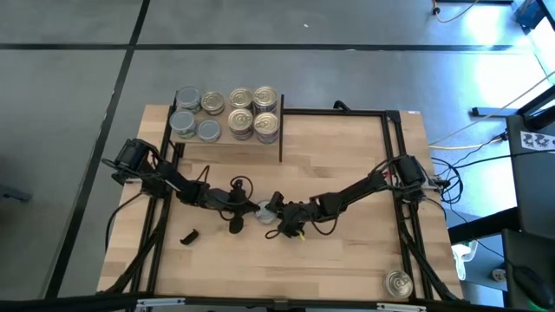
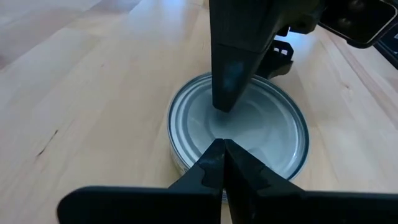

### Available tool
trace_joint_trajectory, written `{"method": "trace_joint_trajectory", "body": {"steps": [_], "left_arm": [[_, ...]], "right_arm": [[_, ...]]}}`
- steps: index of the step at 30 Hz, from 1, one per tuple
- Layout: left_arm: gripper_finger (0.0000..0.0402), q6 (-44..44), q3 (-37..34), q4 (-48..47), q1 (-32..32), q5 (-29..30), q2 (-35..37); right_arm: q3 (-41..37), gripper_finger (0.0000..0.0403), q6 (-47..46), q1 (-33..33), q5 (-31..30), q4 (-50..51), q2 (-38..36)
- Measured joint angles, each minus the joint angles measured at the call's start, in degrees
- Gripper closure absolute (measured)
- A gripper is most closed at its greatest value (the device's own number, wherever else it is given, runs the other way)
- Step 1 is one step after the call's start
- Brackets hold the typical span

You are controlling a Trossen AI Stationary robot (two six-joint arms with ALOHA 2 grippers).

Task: Stack canned seafood by type on shelf
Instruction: Stack the green tuna can on top of the green tuna can on the shelf

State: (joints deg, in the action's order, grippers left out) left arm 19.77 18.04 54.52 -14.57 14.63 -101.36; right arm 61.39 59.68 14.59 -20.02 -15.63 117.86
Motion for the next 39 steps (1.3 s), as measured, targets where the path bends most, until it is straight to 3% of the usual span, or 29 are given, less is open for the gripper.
{"method": "trace_joint_trajectory", "body": {"steps": [3,9,17,23,31,35,39], "left_arm": [[0.0396,0.03,0.0,0.01,0.0,0.05,0.02],[0.0396,0.42,-0.2,0.92,0.04,0.79,0.09],[0.0379,4.4,-0.12,1.89,0.07,0.53,0.02],[0.0294,1.93,0.13,3.16,0.06,-0.22,-0.07],[0.0169,-6.21,0.17,2.04,-0.01,-3.48,5.11],[0.0141,-11.57,0.2,-2.7,-0.22,-4.5,9.18],[0.0138,-17.12,0.61,-4.95,-0.37,-3.39,11.21]], "right_arm": [[0.0,0.0142,0.41,-0.09,0.89,-0.14,0.0],[-0.2,0.0248,-0.39,0.15,-0.15,-1.07,0.0],[-0.06,0.0248,-5.49,0.85,-0.03,-1.39,-0.13],[0.1,0.0249,-8.45,2.94,-3.88,-0.67,-0.66],[-0.09,0.0255,-25.59,4.19,-4.33,6.84,-5.16],[-0.09,0.0255,-34.32,4.09,-4.43,10.01,-6.54],[-0.11,0.0255,-39.11,4.04,-4.41,9.54,-6.6]]}}
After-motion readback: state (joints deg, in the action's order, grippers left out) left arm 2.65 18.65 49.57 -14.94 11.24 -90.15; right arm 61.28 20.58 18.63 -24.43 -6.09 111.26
